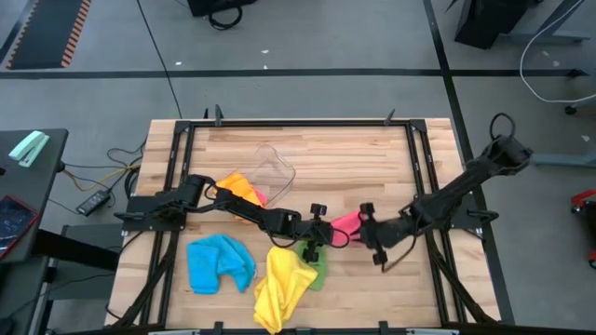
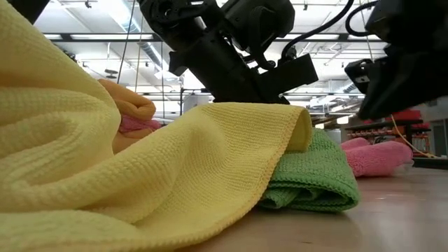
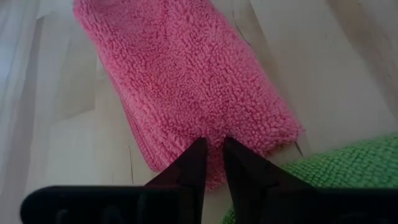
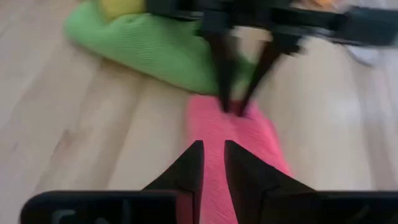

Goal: Fold microfiber towels
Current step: Put the folded pink microfiber towel into the transparent bin

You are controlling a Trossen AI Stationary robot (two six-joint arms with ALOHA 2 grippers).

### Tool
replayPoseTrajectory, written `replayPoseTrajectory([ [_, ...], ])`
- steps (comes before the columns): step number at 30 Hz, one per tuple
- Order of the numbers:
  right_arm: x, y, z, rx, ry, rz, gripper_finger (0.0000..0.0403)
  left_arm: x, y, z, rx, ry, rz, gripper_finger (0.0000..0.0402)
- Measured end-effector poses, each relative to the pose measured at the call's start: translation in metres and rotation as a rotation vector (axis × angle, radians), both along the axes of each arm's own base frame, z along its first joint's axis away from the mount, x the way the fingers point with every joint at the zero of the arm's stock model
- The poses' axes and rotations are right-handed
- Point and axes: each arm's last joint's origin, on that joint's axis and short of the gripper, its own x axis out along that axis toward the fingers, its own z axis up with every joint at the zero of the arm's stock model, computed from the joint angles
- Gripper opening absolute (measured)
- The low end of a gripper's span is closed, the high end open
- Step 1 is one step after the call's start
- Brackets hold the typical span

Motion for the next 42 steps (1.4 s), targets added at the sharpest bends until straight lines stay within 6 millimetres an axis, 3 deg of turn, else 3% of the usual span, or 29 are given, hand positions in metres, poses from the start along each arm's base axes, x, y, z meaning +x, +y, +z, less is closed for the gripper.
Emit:
replayPoseTrajectory([
  [3,0.005,0.007,-0.011,-0.031,0.014,0.042,0.0104,0.000,0.000,0.000,-0.001,-0.001,-0.001,0.0064],
  [10,0.018,0.010,-0.032,-0.126,0.116,0.058,0.0220,0.000,0.000,0.000,-0.002,0.000,0.000,0.0057],
  [13,0.027,0.021,-0.032,-0.278,0.142,0.064,0.0255,0.000,0.000,0.000,-0.006,-0.002,0.004,0.0060],
  [17,0.030,0.032,-0.040,-0.471,0.188,0.060,0.0274,0.000,0.000,0.000,-0.007,-0.002,0.006,0.0064],
  [25,0.031,0.047,-0.057,-0.691,0.215,0.109,0.0276,0.000,0.000,0.000,-0.020,-0.003,0.018,0.0056],
  [32,0.029,0.040,-0.064,-0.837,0.272,0.123,0.0269,0.000,0.000,0.000,-0.025,-0.004,0.024,0.0066],
  [37,0.032,0.031,-0.065,-0.882,0.315,0.156,0.0233,0.000,0.000,0.000,-0.025,-0.005,0.025,0.0070],
  [42,0.037,0.023,-0.065,-0.867,0.340,0.136,0.0168,0.000,0.000,0.000,-0.026,-0.006,0.025,0.0067],
])
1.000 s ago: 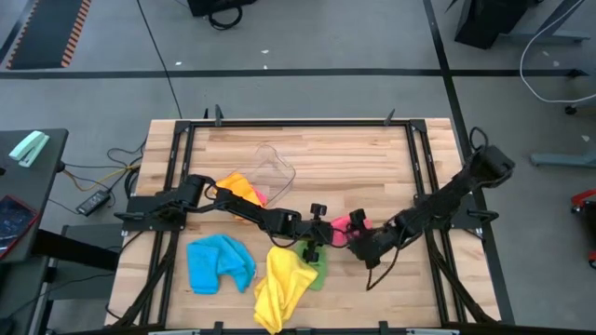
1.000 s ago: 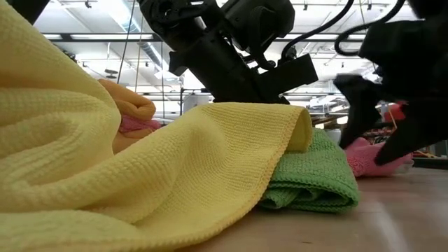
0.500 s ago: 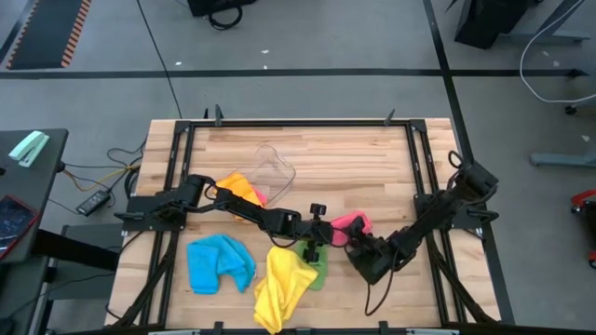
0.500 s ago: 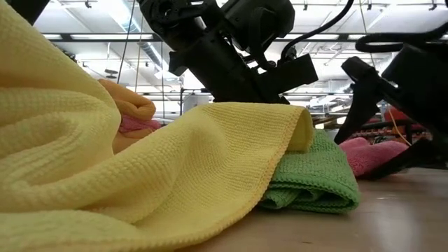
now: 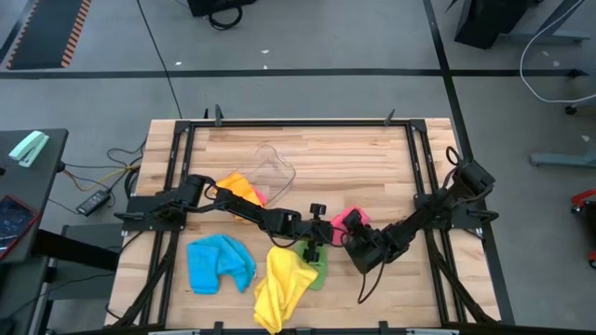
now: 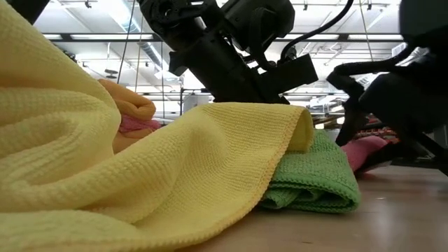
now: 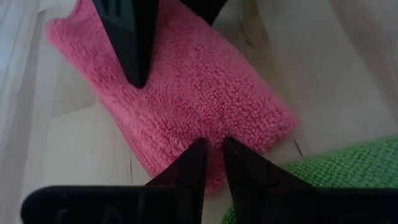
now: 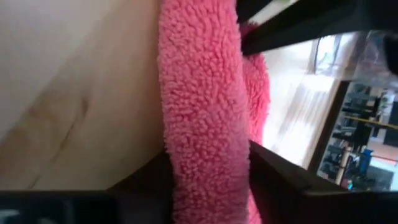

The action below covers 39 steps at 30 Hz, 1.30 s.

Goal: Fold microfiber towels
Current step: Put the folded pink microfiber towel into the transparent bin

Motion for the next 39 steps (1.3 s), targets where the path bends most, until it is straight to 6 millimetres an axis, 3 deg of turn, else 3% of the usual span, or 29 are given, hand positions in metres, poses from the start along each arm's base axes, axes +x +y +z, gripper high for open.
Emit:
replayPoseTrajectory([
  [7,0.001,-0.004,0.002,0.069,-0.037,-0.063,0.0052,-0.002,-0.008,0.009,0.079,-0.009,-0.076,0.0067],
  [10,-0.003,-0.004,0.014,0.120,-0.084,-0.104,0.0029,-0.006,-0.017,0.023,0.166,-0.041,-0.079,0.0065],
  [15,-0.015,-0.008,0.039,0.197,-0.150,-0.182,0.0022,-0.009,-0.032,0.042,0.344,-0.132,0.006,0.0084],
  [21,-0.025,-0.014,0.067,0.348,-0.247,-0.262,0.0021,-0.012,-0.049,0.048,0.494,-0.165,-0.007,0.0165],
  [31,-0.025,-0.025,0.072,0.515,-0.307,-0.462,0.0020,-0.007,-0.042,0.071,0.341,-0.324,0.094,0.0315],
  [39,-0.011,-0.037,0.075,0.614,-0.431,-0.585,0.0019,0.002,-0.021,0.072,0.188,-0.398,0.149,0.0352],
])
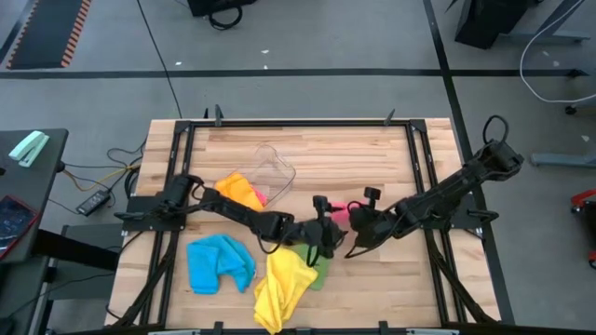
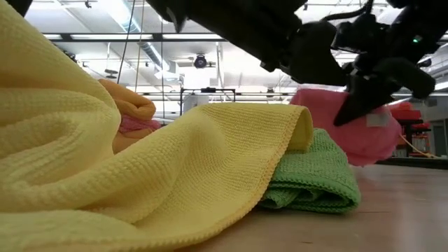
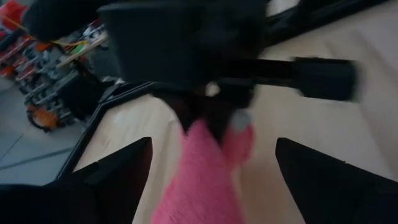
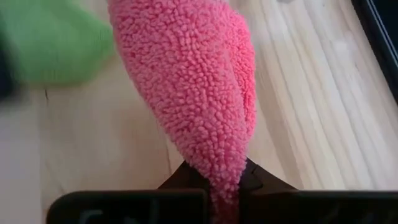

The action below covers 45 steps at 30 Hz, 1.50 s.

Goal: Fold microfiber towels
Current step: Put the folded pink microfiber towel into the transparent bin

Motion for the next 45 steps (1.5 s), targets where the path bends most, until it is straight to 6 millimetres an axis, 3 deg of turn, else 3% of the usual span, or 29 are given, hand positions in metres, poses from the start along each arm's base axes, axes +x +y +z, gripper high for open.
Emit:
replayPoseTrajectory([
  [7,0.004,0.002,0.004,0.053,-0.059,0.001,0.0019,0.003,0.015,-0.002,-0.001,0.021,0.031,0.0352],
  [20,-0.008,0.010,0.034,0.113,-0.204,0.070,0.0019,0.000,0.012,-0.003,0.020,0.054,0.015,0.0352],
  [25,-0.011,0.013,0.038,0.125,-0.220,0.089,0.0019,0.001,0.012,0.000,0.027,0.039,0.007,0.0343],
  [35,-0.010,0.015,0.035,0.110,-0.204,0.103,0.0020,0.000,0.012,-0.001,-0.002,0.043,0.014,0.0252],
  [45,-0.012,0.019,0.036,0.096,-0.195,0.151,0.0031,0.000,0.015,-0.004,-0.015,0.074,0.015,0.0092],
])
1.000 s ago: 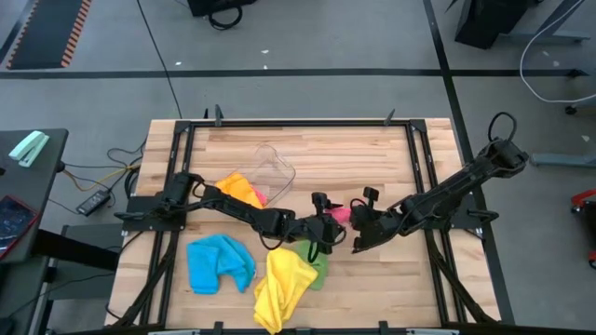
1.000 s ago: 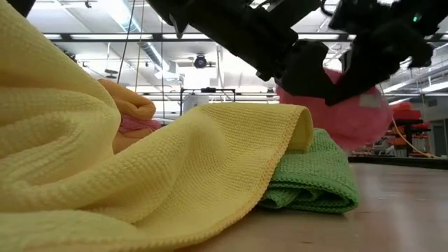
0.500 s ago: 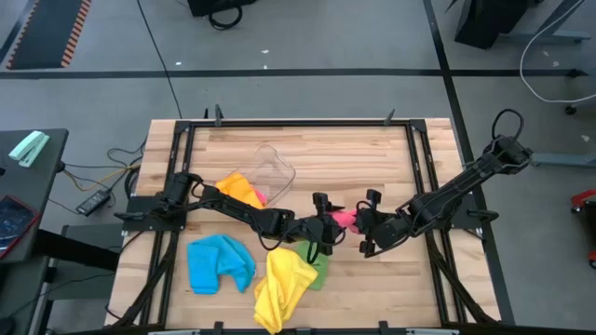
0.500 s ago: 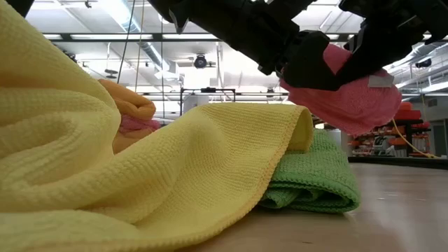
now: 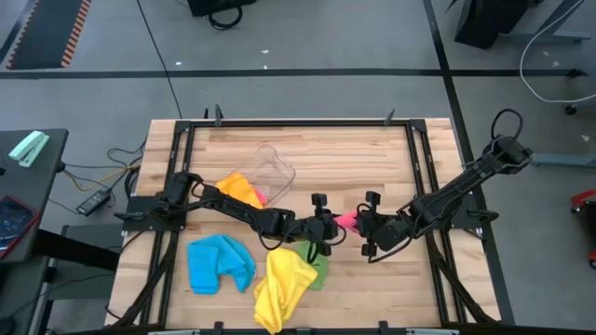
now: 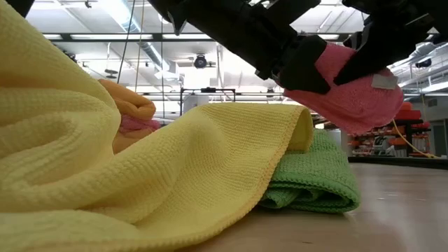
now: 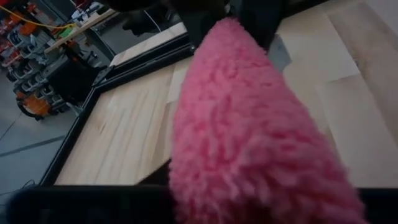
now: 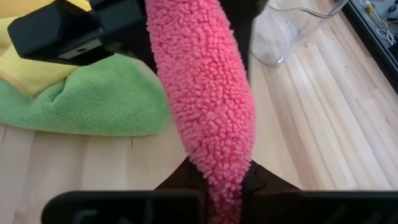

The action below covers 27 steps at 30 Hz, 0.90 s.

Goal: Fold microfiber towels
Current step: Put the folded pink microfiber towel into the transparent bin

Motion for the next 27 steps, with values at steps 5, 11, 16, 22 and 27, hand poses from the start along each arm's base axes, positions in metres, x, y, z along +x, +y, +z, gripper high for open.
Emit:
replayPoseTrajectory([
  [5,0.000,0.001,0.000,-0.016,0.021,0.047,0.0051,-0.001,-0.001,-0.002,-0.039,0.020,-0.040,0.0018],
  [11,-0.006,-0.001,0.011,0.043,0.007,0.082,0.0125,-0.017,0.006,0.022,-0.143,0.144,-0.047,0.0051],
  [16,-0.020,-0.010,0.028,0.099,-0.007,0.044,0.0161,-0.041,0.023,0.050,-0.270,0.320,-0.026,0.0033],
  [22,-0.023,-0.013,0.024,0.061,0.013,-0.016,0.0162,-0.071,0.053,0.085,-0.445,0.445,0.041,0.0019],
  [27,-0.016,-0.009,0.014,0.042,0.048,-0.025,0.0157,-0.092,0.074,0.094,-0.469,0.546,0.129,0.0032],
])
